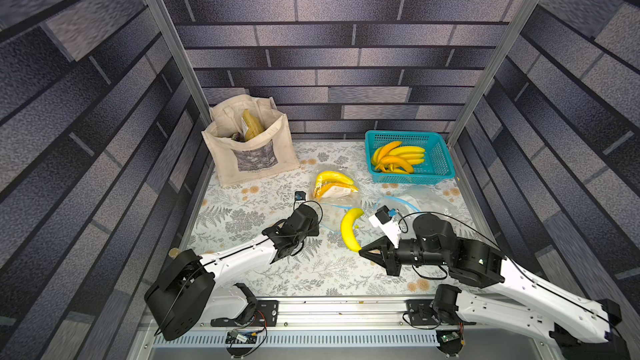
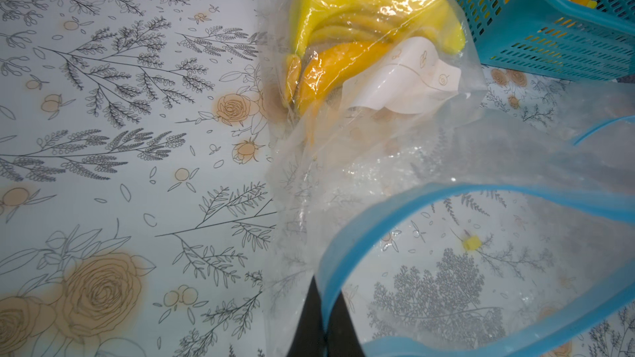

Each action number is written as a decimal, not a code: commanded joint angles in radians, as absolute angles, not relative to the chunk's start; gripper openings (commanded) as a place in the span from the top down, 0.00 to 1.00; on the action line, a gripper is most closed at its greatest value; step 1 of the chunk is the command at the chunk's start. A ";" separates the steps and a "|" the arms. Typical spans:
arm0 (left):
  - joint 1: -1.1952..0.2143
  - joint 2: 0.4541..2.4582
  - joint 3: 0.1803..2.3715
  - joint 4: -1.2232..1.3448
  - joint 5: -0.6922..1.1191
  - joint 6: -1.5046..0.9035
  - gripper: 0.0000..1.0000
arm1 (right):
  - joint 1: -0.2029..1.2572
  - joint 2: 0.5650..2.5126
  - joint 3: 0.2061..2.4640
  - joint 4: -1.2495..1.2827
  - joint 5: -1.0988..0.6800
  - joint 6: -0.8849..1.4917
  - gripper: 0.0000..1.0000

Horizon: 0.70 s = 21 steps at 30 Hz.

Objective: Open the zip-top bag and take out the banana
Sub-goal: Place the banana in the basket.

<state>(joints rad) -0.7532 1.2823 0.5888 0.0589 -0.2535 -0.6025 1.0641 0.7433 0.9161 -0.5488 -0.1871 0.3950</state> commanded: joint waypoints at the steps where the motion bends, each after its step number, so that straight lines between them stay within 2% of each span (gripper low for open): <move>1: -0.747 1.311 0.628 0.046 -0.225 -0.576 1.00 | 1.020 0.777 1.009 -0.687 0.074 0.267 1.00; 3: -0.750 1.324 0.636 0.051 -0.211 -0.578 1.00 | 0.886 0.844 1.035 -0.660 0.119 0.199 1.00; 4: -0.751 1.328 0.640 0.051 -0.208 -0.578 1.00 | 0.817 0.877 1.037 -0.631 0.080 0.179 1.00; 6: -0.752 1.332 0.647 0.052 -0.206 -0.576 1.00 | 0.589 0.990 1.037 -0.515 -0.061 0.157 1.00; 9: -0.753 1.323 0.655 0.046 -0.210 -0.571 1.00 | 0.394 1.213 1.099 -0.347 -0.123 0.103 1.00; 15: -0.751 1.312 0.666 0.037 -0.218 -0.567 1.00 | 0.297 1.652 1.337 -0.187 -0.092 0.023 1.00; 20: -0.753 1.318 0.672 0.036 -0.210 -0.574 1.00 | 0.266 1.874 1.511 -0.217 -0.050 0.019 1.00; 21: -0.756 1.317 0.672 0.035 -0.210 -0.574 1.00 | 0.259 1.914 1.556 -0.260 -0.048 0.023 0.85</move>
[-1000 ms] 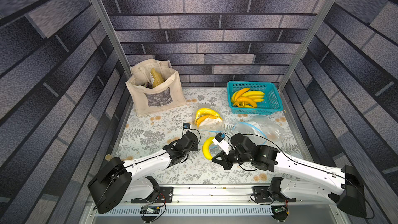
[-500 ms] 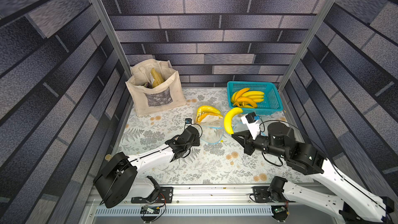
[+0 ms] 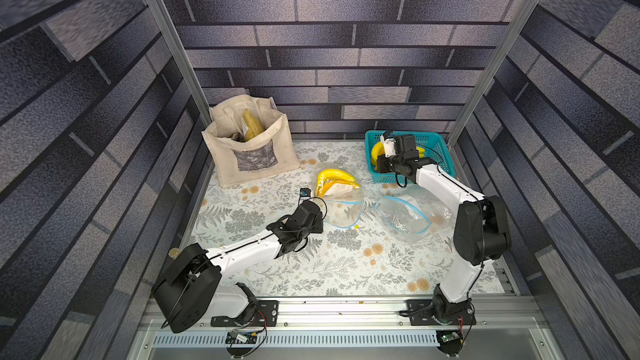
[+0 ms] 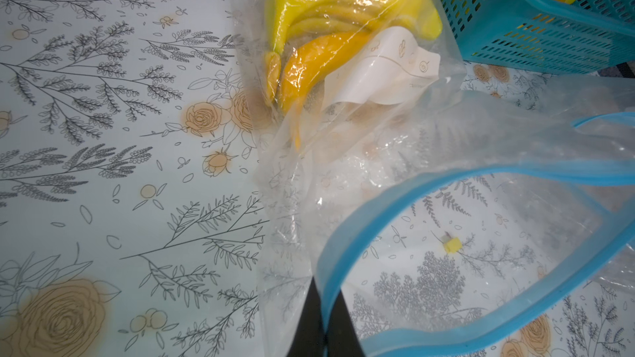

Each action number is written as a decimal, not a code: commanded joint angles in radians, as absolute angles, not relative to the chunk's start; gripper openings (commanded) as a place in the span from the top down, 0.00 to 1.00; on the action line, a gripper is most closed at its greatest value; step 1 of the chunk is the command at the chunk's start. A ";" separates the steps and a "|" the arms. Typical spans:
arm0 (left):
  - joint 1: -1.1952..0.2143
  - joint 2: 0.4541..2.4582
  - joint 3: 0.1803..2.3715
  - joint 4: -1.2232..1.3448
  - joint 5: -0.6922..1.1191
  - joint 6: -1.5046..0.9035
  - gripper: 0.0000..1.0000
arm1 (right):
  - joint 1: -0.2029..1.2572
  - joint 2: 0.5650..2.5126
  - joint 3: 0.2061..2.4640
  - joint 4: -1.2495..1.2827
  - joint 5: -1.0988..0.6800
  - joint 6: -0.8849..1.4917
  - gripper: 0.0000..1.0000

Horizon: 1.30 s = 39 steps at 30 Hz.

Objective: Open the zip-top bag and take out the banana
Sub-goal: Place the banana in the basket.

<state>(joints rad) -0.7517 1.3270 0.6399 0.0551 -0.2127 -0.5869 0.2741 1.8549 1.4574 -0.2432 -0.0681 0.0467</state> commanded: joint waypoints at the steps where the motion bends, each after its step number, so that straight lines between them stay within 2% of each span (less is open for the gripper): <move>1: -0.756 1.314 0.668 0.037 -0.212 -0.575 1.00 | 0.257 1.933 1.582 -0.292 -0.048 0.022 0.76; 3: -0.758 1.304 0.667 0.035 -0.215 -0.573 1.00 | 0.256 1.897 1.543 -0.274 -0.060 0.038 0.67; 4: -0.758 1.301 0.666 0.031 -0.219 -0.573 1.00 | 0.256 1.851 1.491 -0.235 -0.073 0.054 0.59; 5: -0.758 1.298 0.663 0.033 -0.219 -0.573 1.00 | 0.256 1.795 1.428 -0.197 -0.077 0.072 0.36; 6: -0.758 1.297 0.661 0.037 -0.217 -0.574 1.00 | 0.258 1.723 1.372 -0.182 -0.081 0.092 0.29; 10: -0.758 1.301 0.661 0.045 -0.219 -0.576 1.00 | 0.290 1.414 1.139 -0.195 -0.120 0.123 0.32; 15: -0.754 1.319 0.666 0.057 -0.219 -0.579 1.00 | 0.543 1.079 0.892 -0.337 -0.044 0.141 0.37; 19: -0.750 1.330 0.665 0.067 -0.219 -0.593 1.00 | 0.785 0.890 0.678 -0.234 0.089 0.333 0.44; 22: -0.747 1.341 0.677 0.066 -0.209 -0.597 1.00 | 0.934 0.926 0.632 -0.161 0.176 0.380 0.44; 25: -0.755 1.342 0.690 0.054 -0.218 -0.598 1.00 | 1.008 1.054 0.650 -0.074 0.201 0.406 0.43; 31: -0.772 1.314 0.685 0.047 -0.239 -0.604 1.00 | 1.017 1.330 0.699 0.129 0.252 0.469 0.46; 34: -0.781 1.300 0.670 0.054 -0.240 -0.604 1.00 | 1.016 1.457 0.767 0.186 0.280 0.469 0.42; 39: -0.800 1.290 0.661 0.037 -0.255 -0.603 1.00 | 1.016 1.553 0.832 0.268 0.269 0.477 0.42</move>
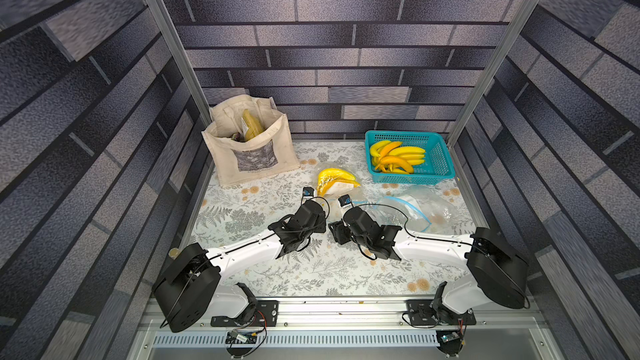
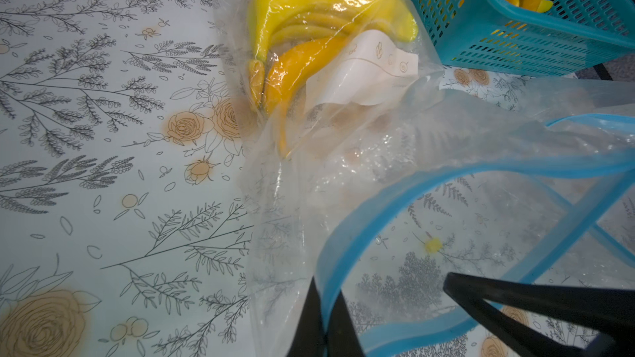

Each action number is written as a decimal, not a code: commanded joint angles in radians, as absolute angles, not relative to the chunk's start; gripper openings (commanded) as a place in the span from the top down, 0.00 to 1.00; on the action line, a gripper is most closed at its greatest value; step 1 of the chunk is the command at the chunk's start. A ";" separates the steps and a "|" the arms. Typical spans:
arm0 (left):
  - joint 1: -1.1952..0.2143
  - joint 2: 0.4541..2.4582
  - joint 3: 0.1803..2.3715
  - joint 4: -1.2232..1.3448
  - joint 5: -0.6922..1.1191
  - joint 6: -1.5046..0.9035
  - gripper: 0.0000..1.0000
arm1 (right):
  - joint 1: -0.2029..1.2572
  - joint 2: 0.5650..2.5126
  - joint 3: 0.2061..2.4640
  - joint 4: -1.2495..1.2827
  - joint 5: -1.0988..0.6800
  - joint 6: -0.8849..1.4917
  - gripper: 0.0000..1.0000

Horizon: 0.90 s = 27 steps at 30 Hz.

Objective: Open the zip-top bag and take out the banana
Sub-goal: Place the banana in the basket, then pick up the banana from the zipper food storage bag.

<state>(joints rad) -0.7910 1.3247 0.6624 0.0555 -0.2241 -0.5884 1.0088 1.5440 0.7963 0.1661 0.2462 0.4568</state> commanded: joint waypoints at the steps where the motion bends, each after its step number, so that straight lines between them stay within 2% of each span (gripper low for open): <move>1: -0.801 1.288 0.658 0.036 -0.258 -0.603 1.00 | 1.015 1.544 0.828 0.271 0.258 0.479 0.41; 5: -0.799 1.274 0.641 0.046 -0.259 -0.602 1.00 | 1.010 1.545 0.826 0.266 0.273 0.491 0.39; 11: -0.807 1.258 0.626 0.068 -0.254 -0.610 1.00 | 0.996 1.658 0.909 0.246 0.293 0.503 0.38; 18: -0.816 1.250 0.617 0.092 -0.250 -0.630 1.00 | 0.964 1.762 0.975 0.209 0.303 0.513 0.41; 27: -0.847 1.248 0.600 0.152 -0.249 -0.673 1.00 | 0.933 1.923 1.115 0.233 0.326 0.523 0.40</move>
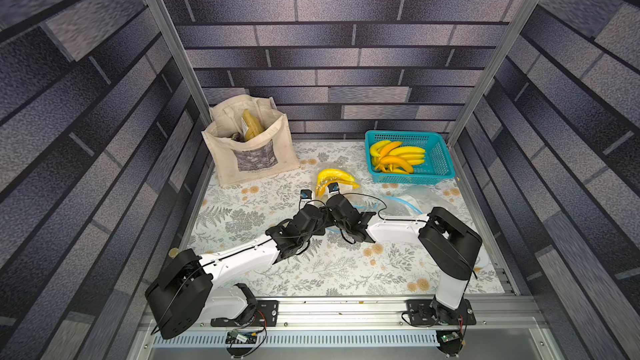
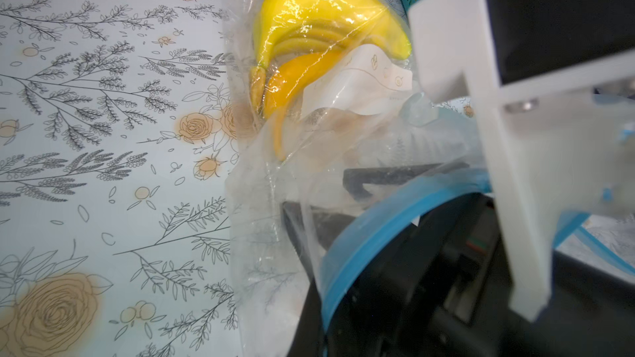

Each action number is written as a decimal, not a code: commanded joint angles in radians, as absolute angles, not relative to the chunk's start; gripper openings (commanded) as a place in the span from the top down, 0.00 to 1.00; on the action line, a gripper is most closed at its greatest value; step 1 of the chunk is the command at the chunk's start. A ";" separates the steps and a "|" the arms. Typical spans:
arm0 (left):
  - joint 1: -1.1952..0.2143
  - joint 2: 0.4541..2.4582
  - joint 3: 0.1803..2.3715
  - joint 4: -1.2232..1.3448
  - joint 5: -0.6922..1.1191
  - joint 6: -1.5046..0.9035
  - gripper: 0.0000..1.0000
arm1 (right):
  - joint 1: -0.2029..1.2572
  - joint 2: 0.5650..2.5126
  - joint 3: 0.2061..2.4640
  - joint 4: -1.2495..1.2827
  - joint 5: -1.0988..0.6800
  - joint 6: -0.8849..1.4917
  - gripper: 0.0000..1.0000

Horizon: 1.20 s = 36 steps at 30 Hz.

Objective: Open the zip-top bag and take out the banana
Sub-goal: Pick up the banana from the zipper food storage bag.

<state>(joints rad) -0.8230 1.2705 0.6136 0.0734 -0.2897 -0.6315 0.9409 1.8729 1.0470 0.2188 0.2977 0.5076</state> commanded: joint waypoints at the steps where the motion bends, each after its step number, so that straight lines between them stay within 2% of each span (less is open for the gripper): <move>1: -0.850 1.247 0.595 0.163 -0.248 -0.681 1.00 | 0.928 1.941 1.123 0.242 0.334 0.535 0.40; 4: -0.866 1.240 0.583 0.189 -0.252 -0.706 1.00 | 0.921 2.004 1.173 0.236 0.377 0.531 0.38; 10: -0.885 1.225 0.563 0.222 -0.253 -0.737 1.00 | 0.898 2.127 1.259 0.277 0.326 0.535 0.38; 15: -0.882 1.212 0.541 0.232 -0.250 -0.753 1.00 | 0.896 2.165 1.331 0.185 0.302 0.502 0.42; 20: -0.875 1.209 0.525 0.232 -0.255 -0.760 1.00 | 0.892 2.191 1.365 0.124 0.264 0.474 0.63; 26: -0.847 1.186 0.503 0.226 -0.252 -0.763 1.00 | 0.890 2.243 1.453 -0.012 0.250 0.442 0.70; 29: -0.832 1.161 0.495 0.197 -0.260 -0.762 1.00 | 0.884 2.254 1.459 -0.021 0.236 0.458 0.81; 31: -0.821 1.138 0.488 0.175 -0.265 -0.757 1.00 | 0.878 2.251 1.451 -0.024 0.224 0.465 0.84; 34: -0.792 1.106 0.471 0.146 -0.267 -0.752 1.00 | 0.867 2.235 1.434 -0.035 0.192 0.465 0.97; 36: -0.775 1.087 0.464 0.126 -0.271 -0.748 1.00 | 0.861 2.222 1.425 -0.048 0.180 0.455 1.00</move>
